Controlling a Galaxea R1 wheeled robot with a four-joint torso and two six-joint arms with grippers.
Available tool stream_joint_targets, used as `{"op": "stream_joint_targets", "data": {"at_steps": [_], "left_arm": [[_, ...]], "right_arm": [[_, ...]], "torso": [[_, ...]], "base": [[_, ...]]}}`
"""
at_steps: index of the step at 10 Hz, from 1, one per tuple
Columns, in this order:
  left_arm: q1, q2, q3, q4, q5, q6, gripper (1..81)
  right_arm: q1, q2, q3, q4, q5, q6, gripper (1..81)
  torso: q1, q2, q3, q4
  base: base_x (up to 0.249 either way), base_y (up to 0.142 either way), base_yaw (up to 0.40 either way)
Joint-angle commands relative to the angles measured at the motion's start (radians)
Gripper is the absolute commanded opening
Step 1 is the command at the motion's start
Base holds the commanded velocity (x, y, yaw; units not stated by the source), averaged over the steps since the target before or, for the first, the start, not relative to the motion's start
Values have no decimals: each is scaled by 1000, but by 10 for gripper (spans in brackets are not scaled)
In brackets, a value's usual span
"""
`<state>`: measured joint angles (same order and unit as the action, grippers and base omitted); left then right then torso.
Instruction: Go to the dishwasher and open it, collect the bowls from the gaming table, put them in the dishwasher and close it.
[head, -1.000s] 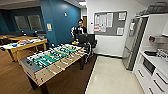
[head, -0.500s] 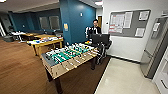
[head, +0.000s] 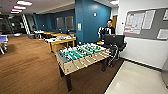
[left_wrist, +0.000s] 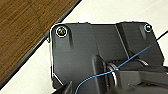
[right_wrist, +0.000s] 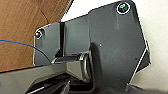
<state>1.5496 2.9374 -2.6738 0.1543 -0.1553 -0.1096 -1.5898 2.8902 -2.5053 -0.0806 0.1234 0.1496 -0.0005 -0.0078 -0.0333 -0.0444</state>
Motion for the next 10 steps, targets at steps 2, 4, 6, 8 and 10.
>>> {"op": "stream_joint_targets", "data": {"at_steps": [2, 4, 6, 8, 10], "left_arm": [[-41, -7, -9, 2, 46, -2, 811], [-41, -6, -9, 2, 48, -2, 811], [-41, -6, -9, 2, 48, -2, 811], [-41, -6, -9, 2, 60, -2, 811], [-41, -6, -9, 2, 62, -2, 811]], "right_arm": [[41, -4, 5, -14, -51, -5, 811], [40, -4, 5, -15, -51, -5, 811], [40, -4, 5, -16, -51, -5, 811], [40, -3, 5, -16, -51, -5, 811], [40, -1, 2, -16, -51, -5, 811]], "torso": [[1, 0, 0, 0], [1, 0, 0, 0], [1, 0, 0, 0], [1, 0, 0, 0], [1, 0, 0, 0]], "base": [[0, 0, 384], [0, 0, 383], [0, 0, 384], [0, 0, 384], [0, 0, 384]]}}
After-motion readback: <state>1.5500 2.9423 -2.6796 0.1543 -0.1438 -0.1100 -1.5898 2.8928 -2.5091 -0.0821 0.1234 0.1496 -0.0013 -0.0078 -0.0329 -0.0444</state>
